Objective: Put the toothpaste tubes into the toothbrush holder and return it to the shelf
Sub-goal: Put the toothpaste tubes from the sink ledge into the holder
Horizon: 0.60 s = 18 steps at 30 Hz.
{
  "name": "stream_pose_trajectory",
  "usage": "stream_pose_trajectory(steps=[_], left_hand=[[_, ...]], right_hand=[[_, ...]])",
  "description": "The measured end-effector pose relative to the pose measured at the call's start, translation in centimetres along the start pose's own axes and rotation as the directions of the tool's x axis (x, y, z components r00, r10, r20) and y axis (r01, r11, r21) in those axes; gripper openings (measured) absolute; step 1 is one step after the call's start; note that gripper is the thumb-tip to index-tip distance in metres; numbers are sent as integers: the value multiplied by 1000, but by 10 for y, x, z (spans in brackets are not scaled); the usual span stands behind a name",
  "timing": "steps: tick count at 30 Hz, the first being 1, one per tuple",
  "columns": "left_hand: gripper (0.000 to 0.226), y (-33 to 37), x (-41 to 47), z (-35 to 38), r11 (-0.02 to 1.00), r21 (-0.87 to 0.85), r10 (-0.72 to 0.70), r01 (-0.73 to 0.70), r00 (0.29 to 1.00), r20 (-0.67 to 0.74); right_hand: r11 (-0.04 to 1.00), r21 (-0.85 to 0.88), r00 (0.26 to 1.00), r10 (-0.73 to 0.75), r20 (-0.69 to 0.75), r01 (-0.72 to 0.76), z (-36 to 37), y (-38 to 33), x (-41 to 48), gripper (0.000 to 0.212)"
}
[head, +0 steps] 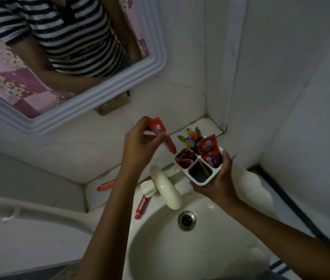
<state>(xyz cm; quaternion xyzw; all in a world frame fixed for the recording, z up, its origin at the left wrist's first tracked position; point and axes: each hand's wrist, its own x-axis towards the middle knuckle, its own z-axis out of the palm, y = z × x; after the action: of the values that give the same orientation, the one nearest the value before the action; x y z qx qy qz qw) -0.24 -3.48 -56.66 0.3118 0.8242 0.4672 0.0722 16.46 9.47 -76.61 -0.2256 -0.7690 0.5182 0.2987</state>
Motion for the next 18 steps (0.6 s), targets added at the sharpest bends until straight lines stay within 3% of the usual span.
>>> stream_pose_trajectory(steps=[3, 7, 12, 18], left_hand=[[24, -2, 2, 25, 1000, -2, -10, 10, 998, 63], [26, -8, 6, 31, 981, -112, -142, 156, 983, 121], [28, -13, 2, 28, 994, 69, -103, 88, 960, 259], [23, -11, -3, 26, 990, 11, -136, 141, 928, 348]], right_hand=[[1000, -9, 1000, 12, 11, -12, -1, -5, 0, 132], [1000, -15, 1000, 4, -6, -4, -1, -8, 0, 128], [999, -46, 1000, -13, -15, 13, -1, -7, 0, 129], [999, -46, 999, -25, -22, 24, -2, -8, -1, 132]])
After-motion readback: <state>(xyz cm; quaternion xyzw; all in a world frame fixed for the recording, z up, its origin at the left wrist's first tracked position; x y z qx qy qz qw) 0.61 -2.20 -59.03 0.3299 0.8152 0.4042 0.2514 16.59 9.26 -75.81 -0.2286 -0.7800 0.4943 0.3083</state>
